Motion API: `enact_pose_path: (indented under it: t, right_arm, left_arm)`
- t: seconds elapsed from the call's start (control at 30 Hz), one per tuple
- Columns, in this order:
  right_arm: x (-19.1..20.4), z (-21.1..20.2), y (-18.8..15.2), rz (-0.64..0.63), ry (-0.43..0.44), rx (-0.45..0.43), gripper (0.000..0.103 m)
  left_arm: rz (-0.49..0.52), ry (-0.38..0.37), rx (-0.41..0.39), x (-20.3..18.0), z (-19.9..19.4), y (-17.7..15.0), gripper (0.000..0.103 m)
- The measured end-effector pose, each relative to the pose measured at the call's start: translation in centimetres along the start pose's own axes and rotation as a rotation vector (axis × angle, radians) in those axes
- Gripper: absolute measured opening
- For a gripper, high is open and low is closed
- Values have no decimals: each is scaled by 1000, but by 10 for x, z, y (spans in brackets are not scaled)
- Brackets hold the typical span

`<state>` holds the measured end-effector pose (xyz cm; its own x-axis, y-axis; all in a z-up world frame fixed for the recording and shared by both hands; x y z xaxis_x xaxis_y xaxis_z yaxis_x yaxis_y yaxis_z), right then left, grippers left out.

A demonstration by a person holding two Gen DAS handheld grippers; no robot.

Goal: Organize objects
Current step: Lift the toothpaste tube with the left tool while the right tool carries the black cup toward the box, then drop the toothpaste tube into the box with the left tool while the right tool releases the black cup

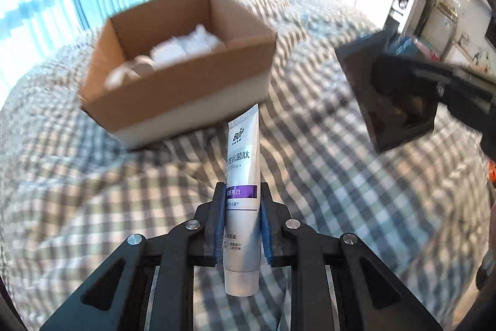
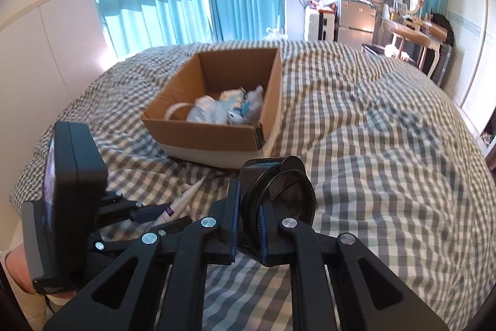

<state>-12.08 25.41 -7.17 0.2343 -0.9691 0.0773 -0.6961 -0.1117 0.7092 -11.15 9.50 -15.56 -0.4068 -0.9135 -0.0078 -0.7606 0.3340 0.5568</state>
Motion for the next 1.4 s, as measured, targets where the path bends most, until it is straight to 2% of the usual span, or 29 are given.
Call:
enact_pose_path:
  t: [0.17,0.3,0.47,0.63,0.87,1.0,1.17,1.4]
  right_arm:
    - [16,-24,9,-31,28,-42,10]
    - [25,-36,19,-53,31,-65,10]
    - [35,-40,44,-98,22,-92,10]
    - [40,-34,80,-127,24,-115,10]
    - [38,1,147,-139,30,-123,10]
    - [25,36,175,-127,43,-99,10]
    - [14,92,196,-119,39,-53,10]
    - [0,167,204,-87,77,22,10]
  left_arm:
    - [-26,20,-100,14,-45,15,20]
    - [-32,43,-164,26,-65,46,20]
    - [-53,66,-210,43,-82,70,20]
    - [-62,97,-242,63,-83,102,20]
    - [-52,147,-232,92,-53,157,20]
    - [-51,138,-210,105,-24,182,20]
    - [-61,122,-162,117,26,200,20]
    - [-80,81,-113,129,89,203,20]
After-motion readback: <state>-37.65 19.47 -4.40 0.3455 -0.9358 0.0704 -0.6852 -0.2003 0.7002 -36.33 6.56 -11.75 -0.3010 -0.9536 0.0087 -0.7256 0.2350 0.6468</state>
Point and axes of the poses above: each gripper's, at about its wrist camera, not at the fingertips, and z roughly the way its jaws point, x to its left, y to its top, the point moved 1 cm from there along z, roughly the way its jaws point, and after that the axes turned 1 degree about y, right-handed, at the moved point
